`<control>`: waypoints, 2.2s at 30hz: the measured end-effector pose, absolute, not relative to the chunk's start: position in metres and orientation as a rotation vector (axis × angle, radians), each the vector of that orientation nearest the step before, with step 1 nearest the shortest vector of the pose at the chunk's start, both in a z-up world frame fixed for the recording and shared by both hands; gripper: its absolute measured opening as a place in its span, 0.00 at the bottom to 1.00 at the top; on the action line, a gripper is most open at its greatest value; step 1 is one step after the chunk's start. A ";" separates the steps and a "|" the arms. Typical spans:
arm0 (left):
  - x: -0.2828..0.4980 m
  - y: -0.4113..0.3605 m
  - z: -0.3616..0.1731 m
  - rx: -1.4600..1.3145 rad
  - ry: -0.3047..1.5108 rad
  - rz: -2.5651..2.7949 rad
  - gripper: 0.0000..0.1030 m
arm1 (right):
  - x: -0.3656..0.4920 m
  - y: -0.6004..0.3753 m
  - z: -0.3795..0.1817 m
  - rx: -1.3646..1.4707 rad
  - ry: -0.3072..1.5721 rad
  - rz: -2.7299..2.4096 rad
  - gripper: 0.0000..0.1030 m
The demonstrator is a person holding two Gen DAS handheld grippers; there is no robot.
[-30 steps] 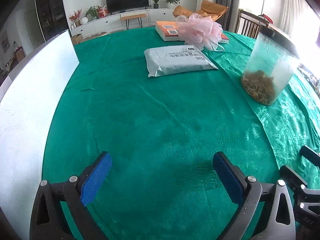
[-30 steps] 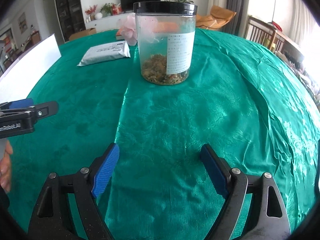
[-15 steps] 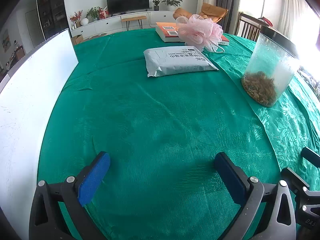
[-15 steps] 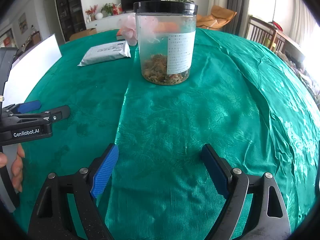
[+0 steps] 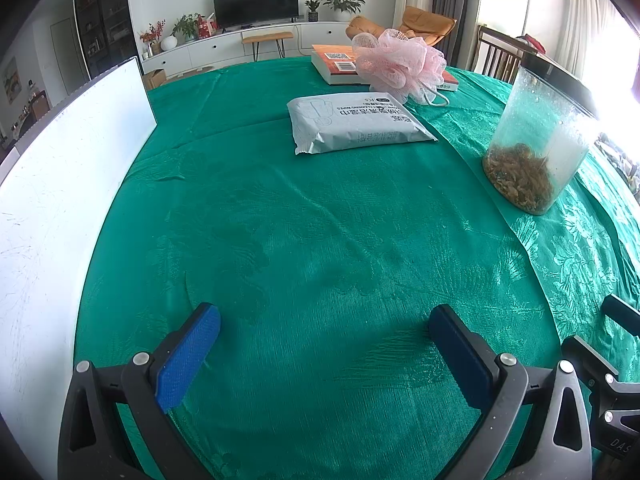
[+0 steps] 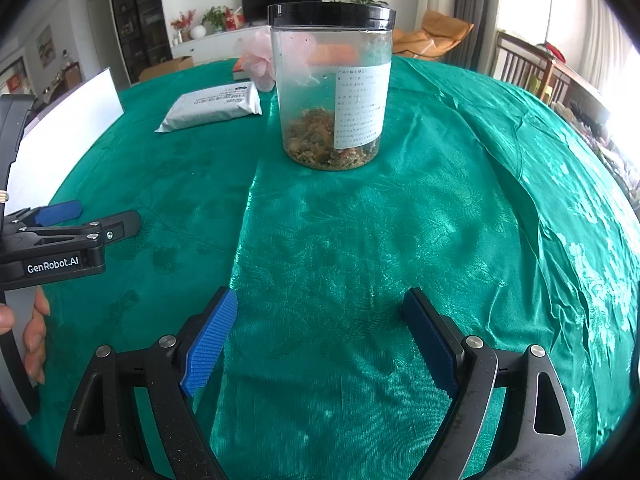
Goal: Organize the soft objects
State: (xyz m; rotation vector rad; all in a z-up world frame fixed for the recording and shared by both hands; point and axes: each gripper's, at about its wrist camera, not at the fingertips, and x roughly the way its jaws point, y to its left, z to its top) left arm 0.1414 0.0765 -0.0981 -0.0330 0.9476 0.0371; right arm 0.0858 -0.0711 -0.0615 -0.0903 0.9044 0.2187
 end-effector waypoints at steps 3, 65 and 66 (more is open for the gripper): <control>0.142 0.076 -0.098 -0.033 0.948 0.037 1.00 | 0.086 -0.071 -0.062 -0.090 0.904 0.219 0.85; 0.161 0.071 -0.093 0.003 1.025 0.002 1.00 | 0.086 -0.071 -0.062 -0.090 0.904 0.220 0.85; 0.166 0.070 -0.085 0.020 1.016 -0.011 1.00 | 0.086 -0.071 -0.062 -0.090 0.904 0.220 0.85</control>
